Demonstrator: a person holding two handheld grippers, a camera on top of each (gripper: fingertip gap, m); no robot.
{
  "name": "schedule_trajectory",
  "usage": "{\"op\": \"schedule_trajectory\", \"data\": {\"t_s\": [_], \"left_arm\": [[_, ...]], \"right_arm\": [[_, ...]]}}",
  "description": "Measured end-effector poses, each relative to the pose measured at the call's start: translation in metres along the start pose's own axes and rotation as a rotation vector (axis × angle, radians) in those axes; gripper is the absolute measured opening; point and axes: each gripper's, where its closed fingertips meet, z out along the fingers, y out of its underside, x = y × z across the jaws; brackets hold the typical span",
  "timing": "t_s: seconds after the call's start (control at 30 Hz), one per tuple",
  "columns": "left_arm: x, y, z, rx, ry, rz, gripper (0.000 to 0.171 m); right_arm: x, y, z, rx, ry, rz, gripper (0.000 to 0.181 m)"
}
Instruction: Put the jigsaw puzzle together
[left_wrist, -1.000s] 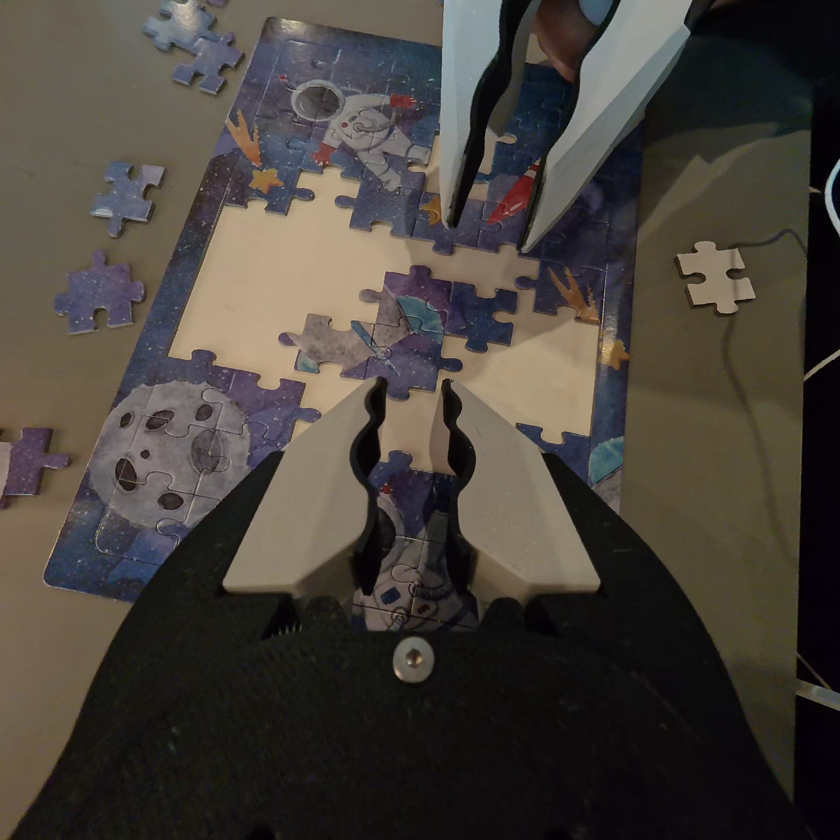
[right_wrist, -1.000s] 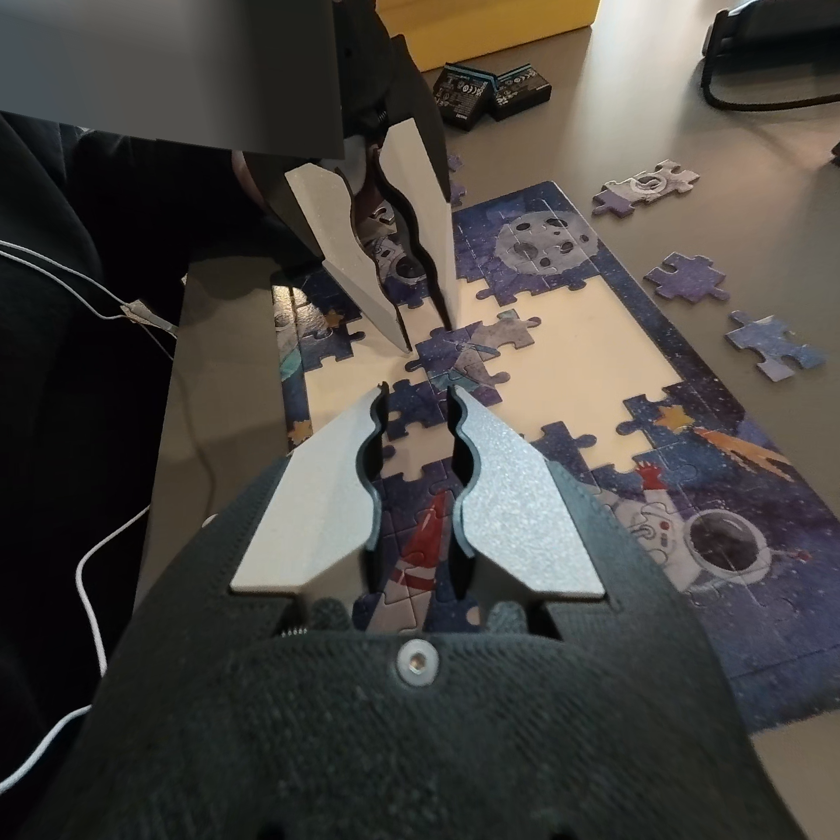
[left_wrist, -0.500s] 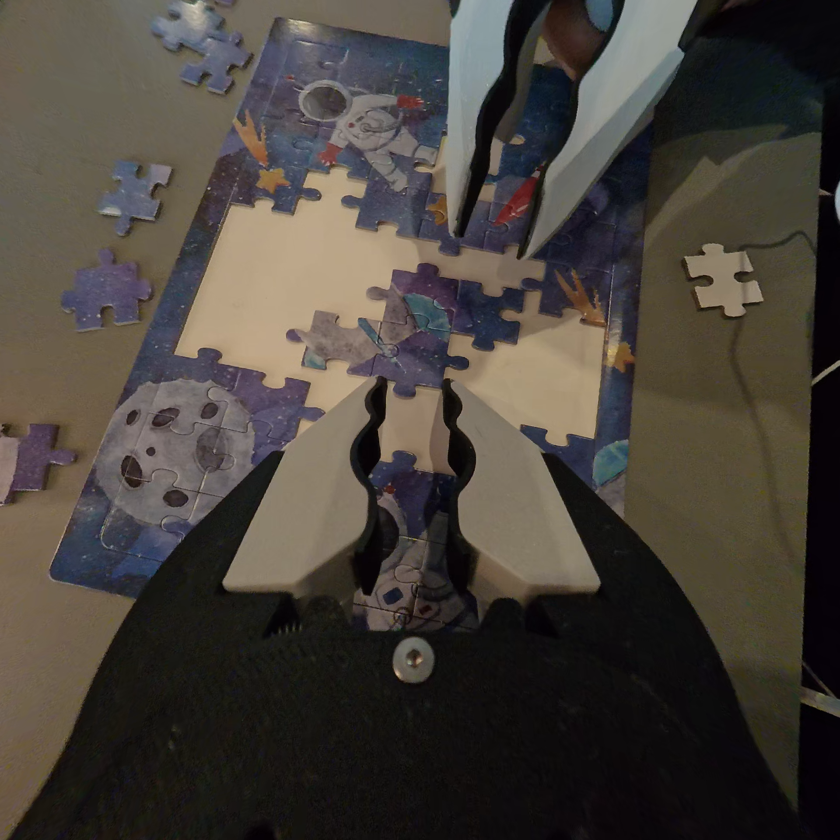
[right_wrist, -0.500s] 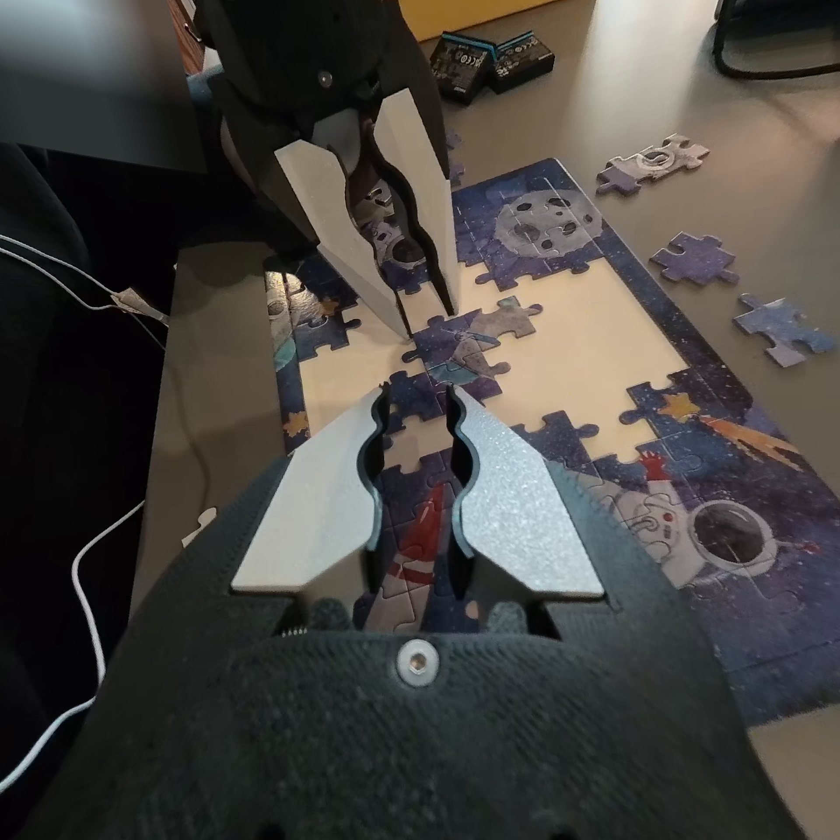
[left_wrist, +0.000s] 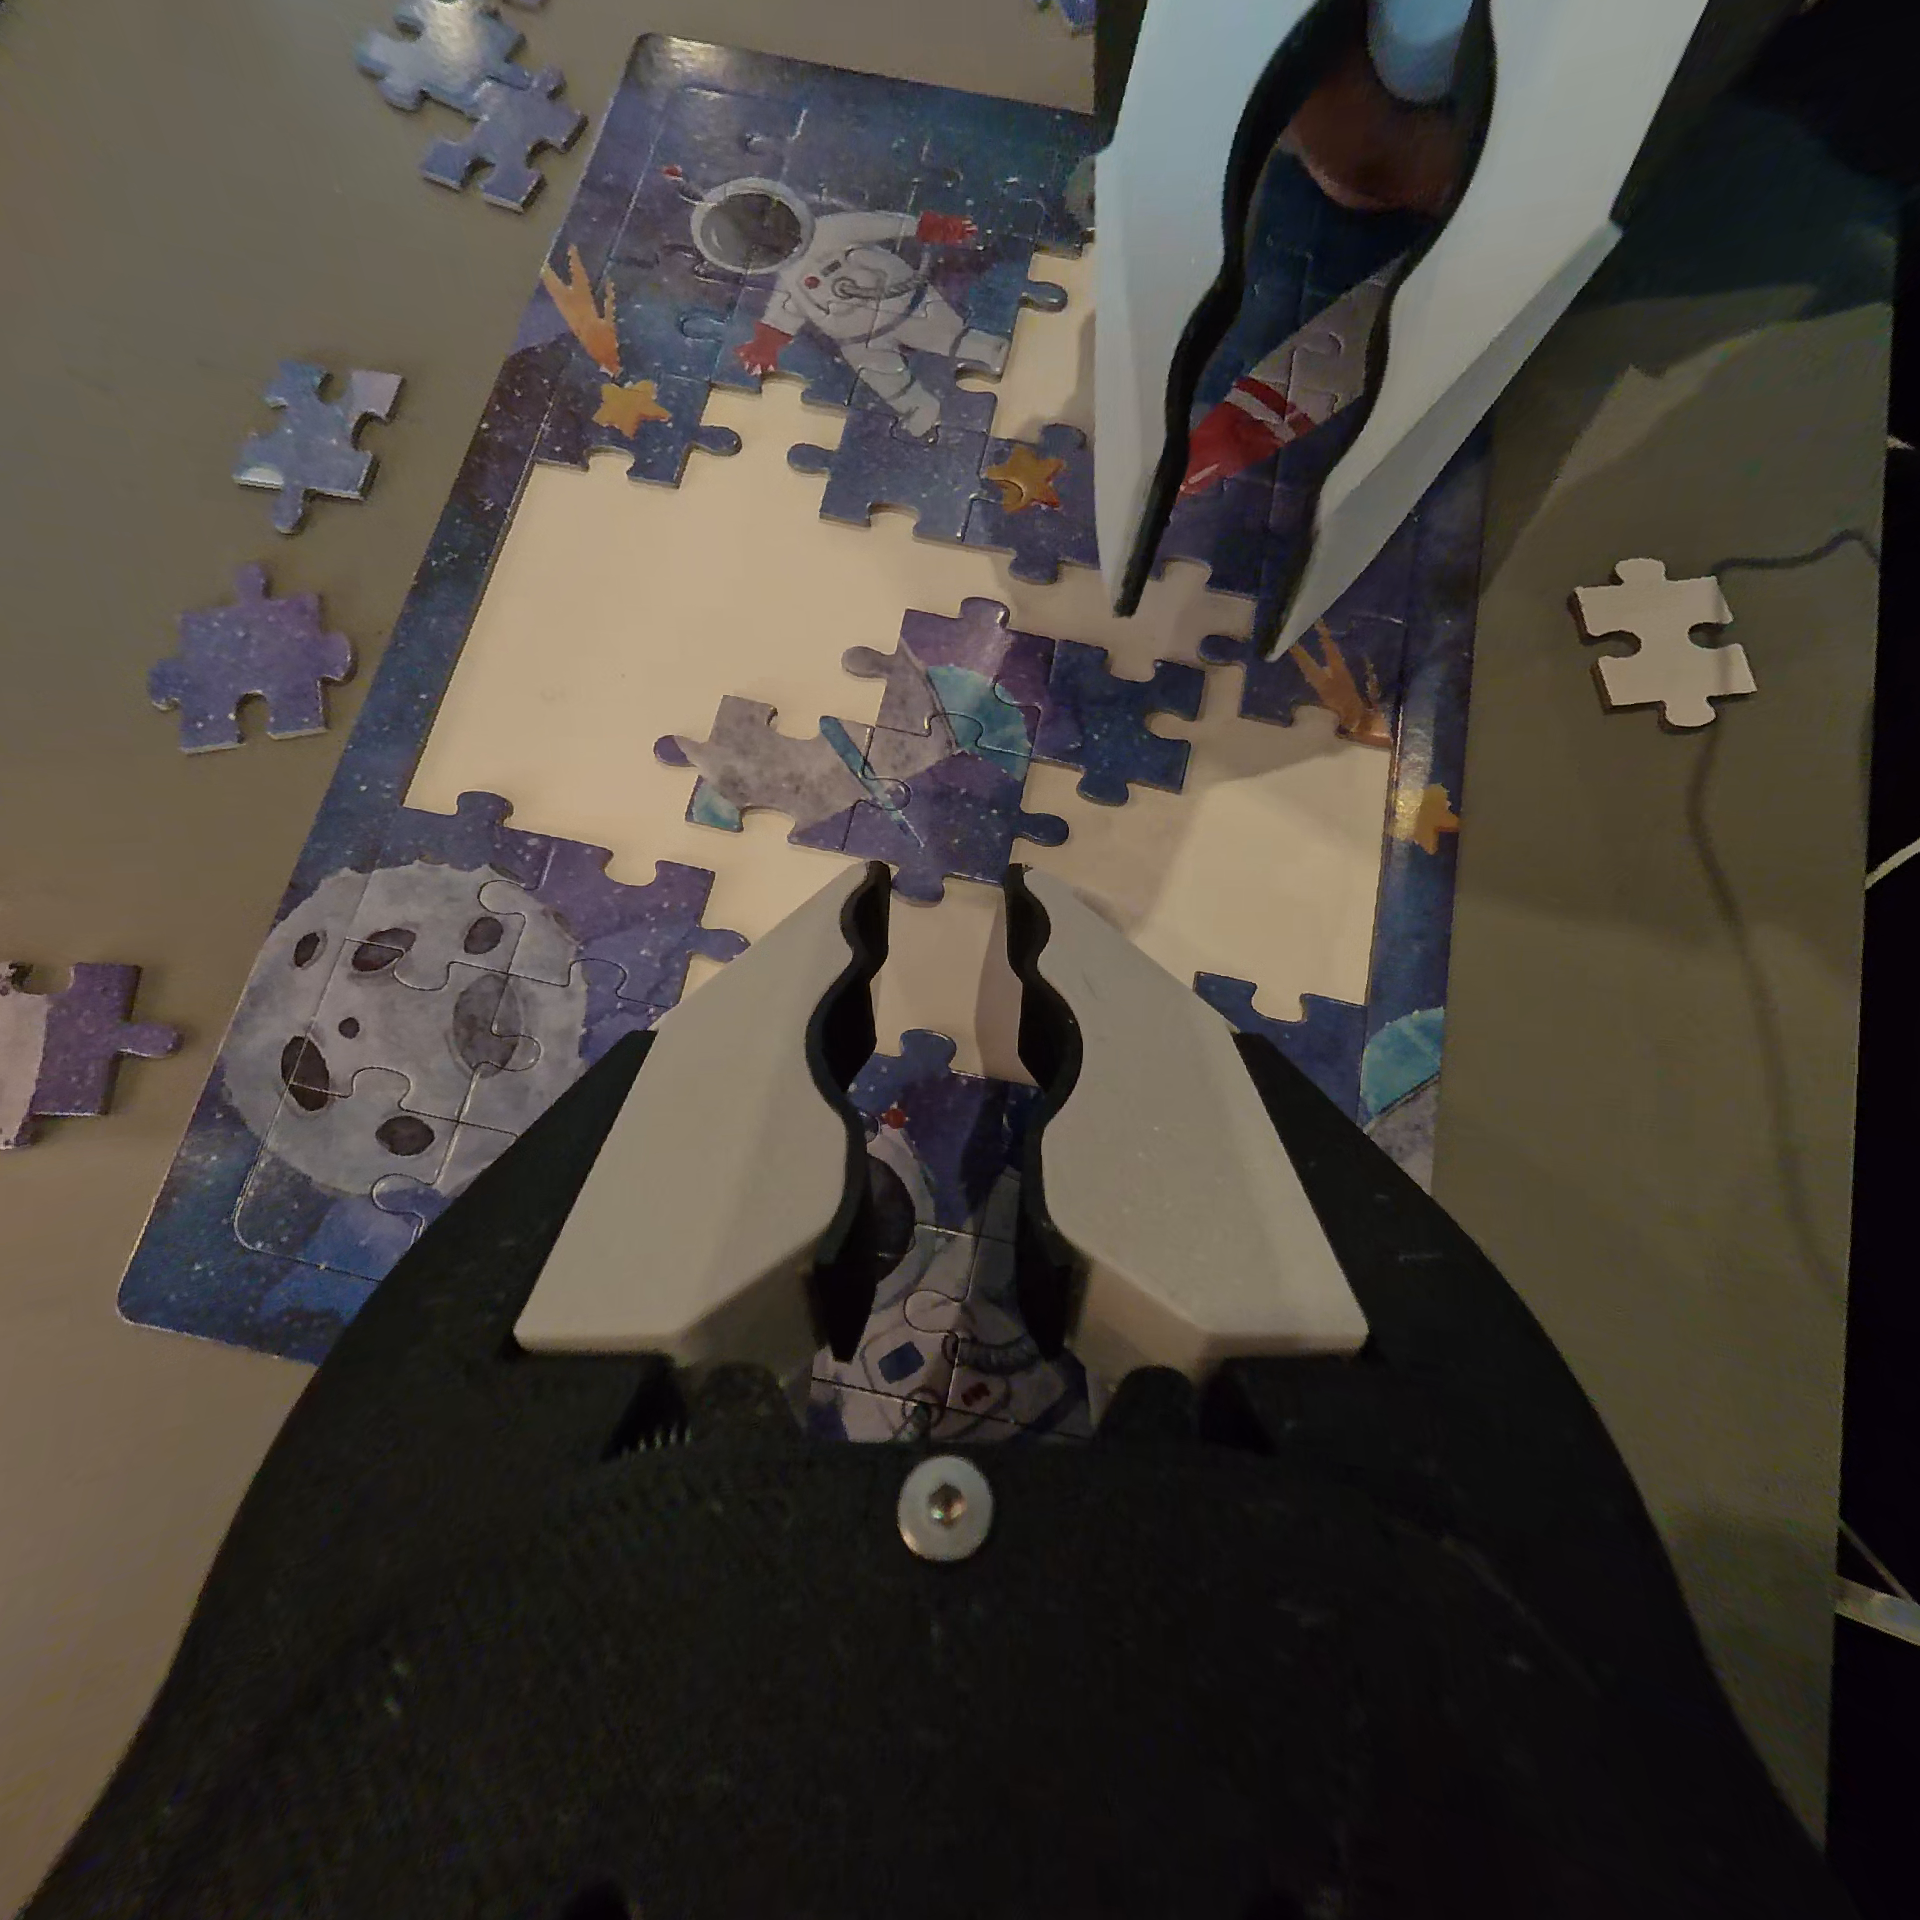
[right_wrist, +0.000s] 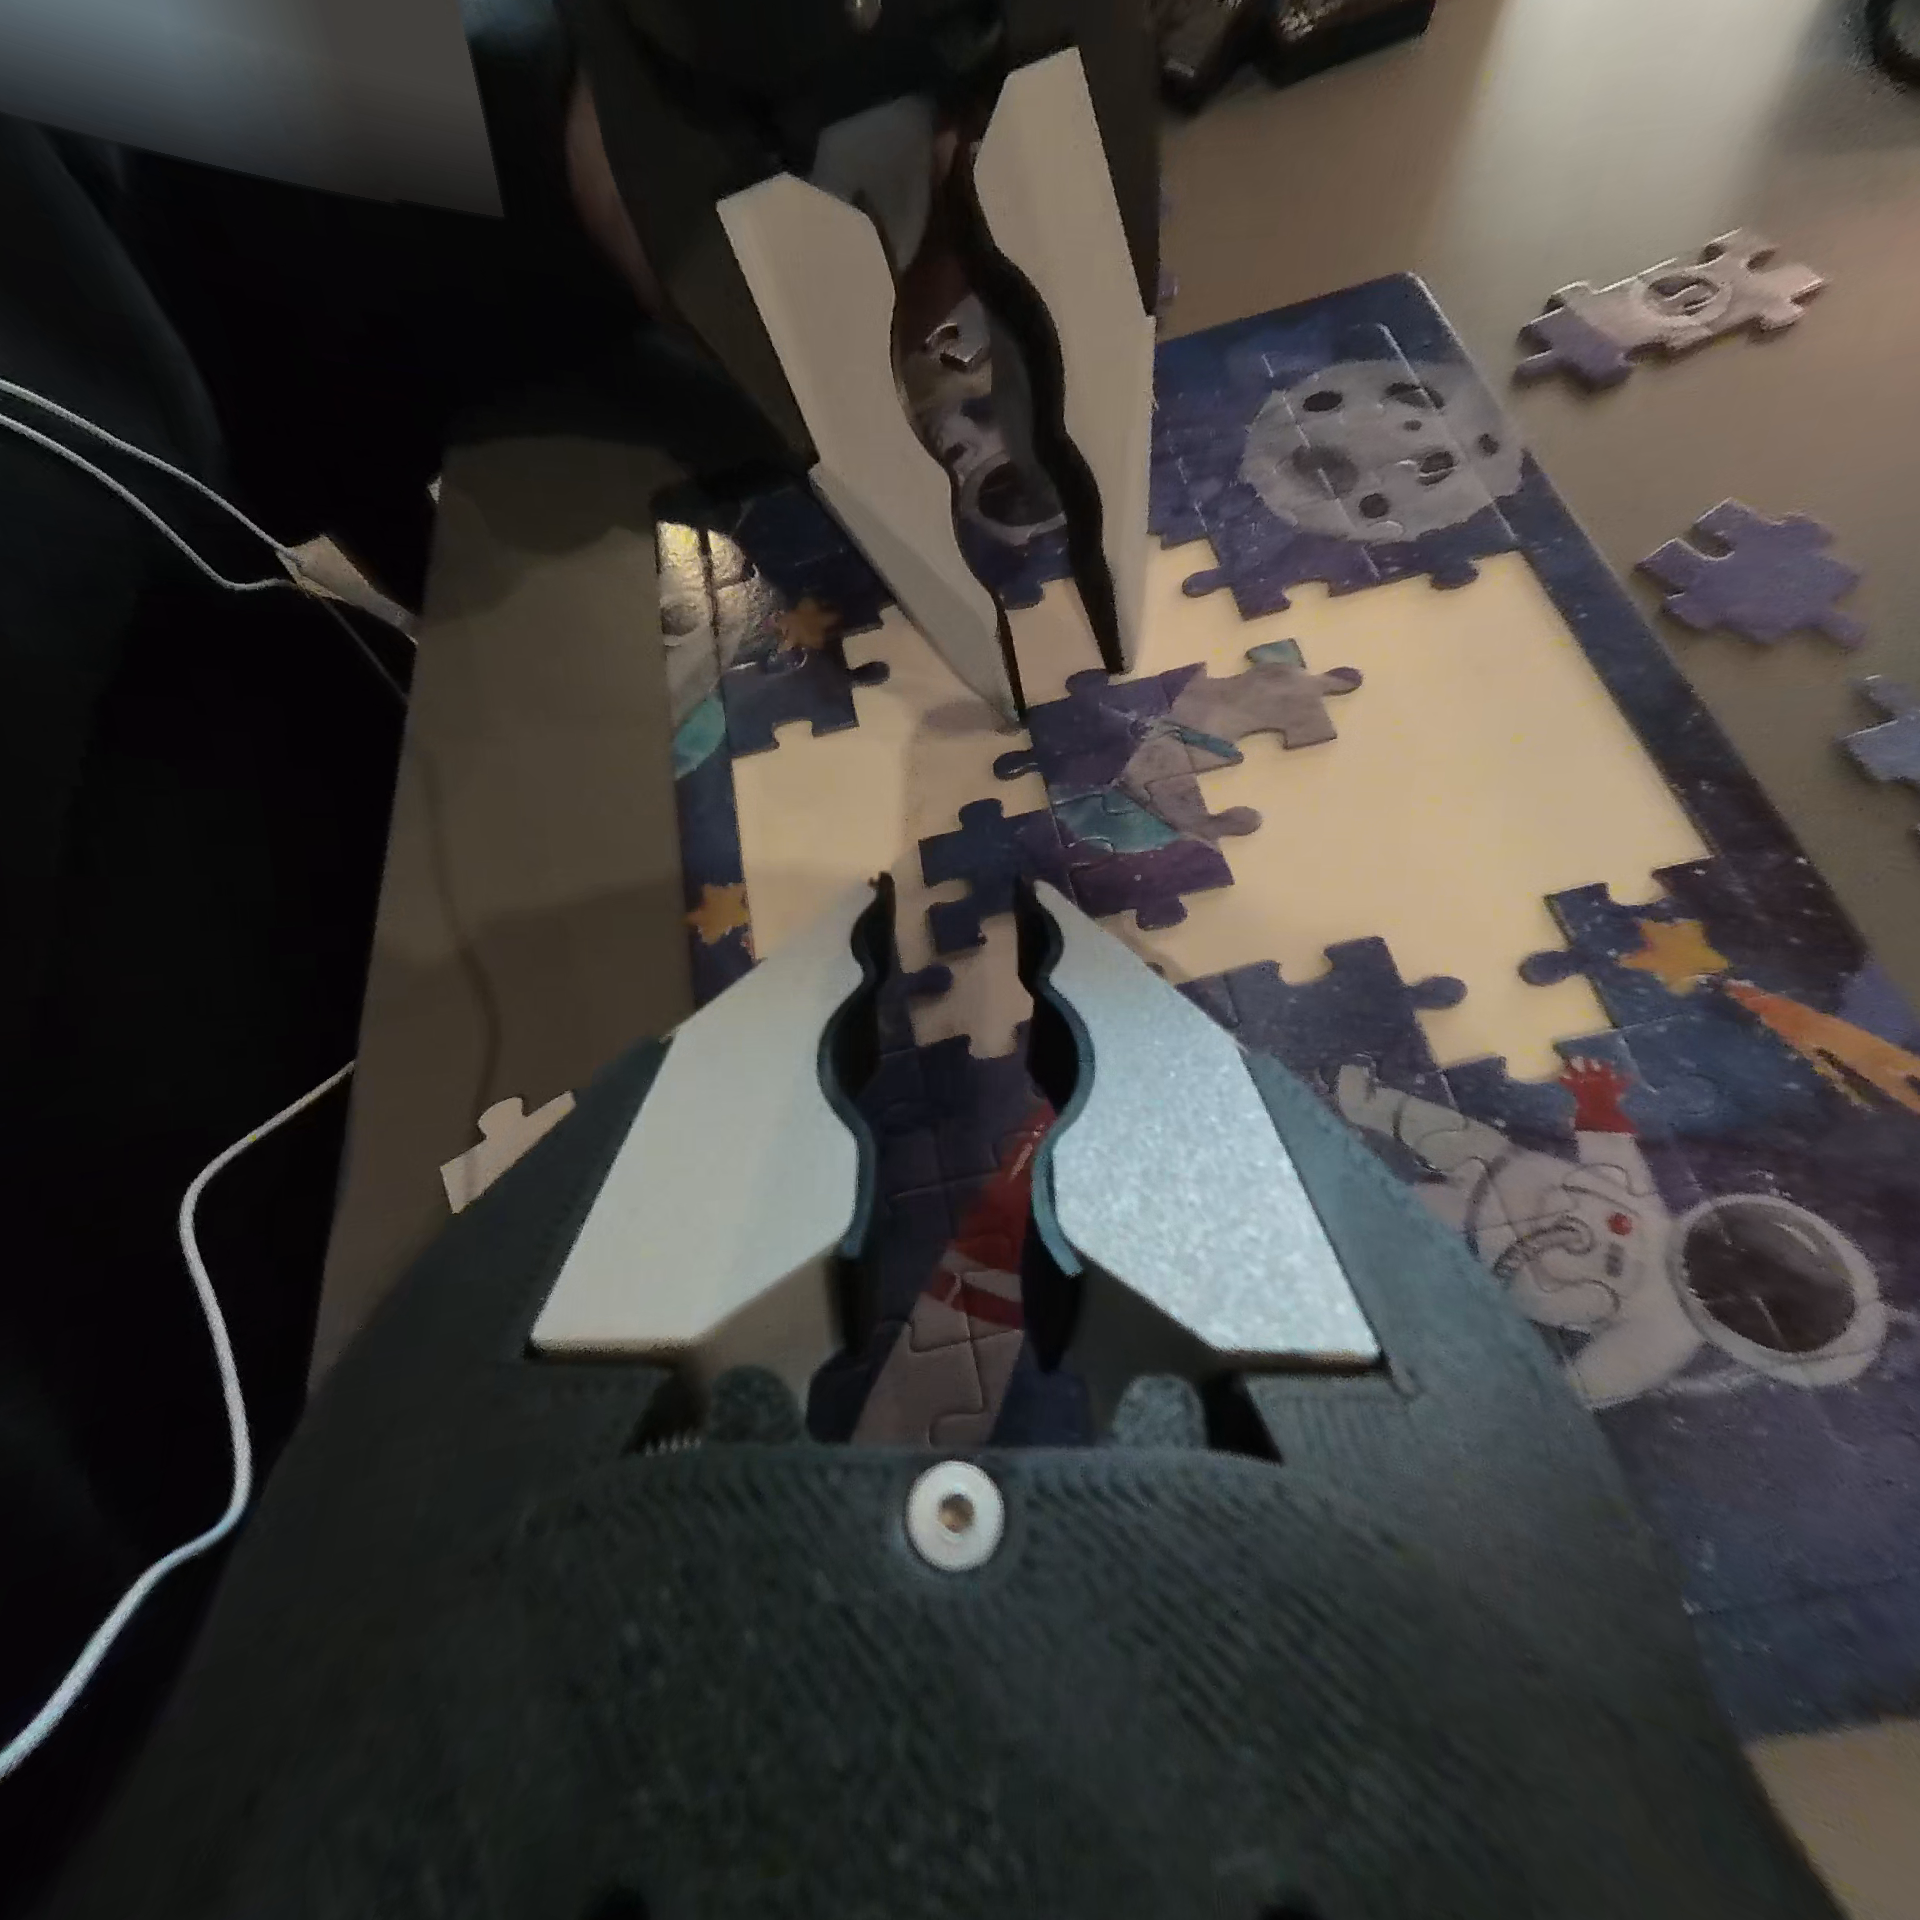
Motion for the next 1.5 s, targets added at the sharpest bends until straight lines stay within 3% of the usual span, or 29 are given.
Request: {"op": "schedule_trajectory", "data": {"t_s": [0.4, 1.5], "left_arm": [[0.0, 0.0, 0.0, -0.001, 0.001, -0.002, 0.02], [-0.002, 0.012, -0.006, 0.001, 0.021, -0.029, 0.021]], "right_arm": [[0.006, 0.011, 0.006, -0.071, 0.031, 0.017, 0.023], [0.009, 0.013, 0.007, -0.083, 0.056, -0.009, 0.016]]}}
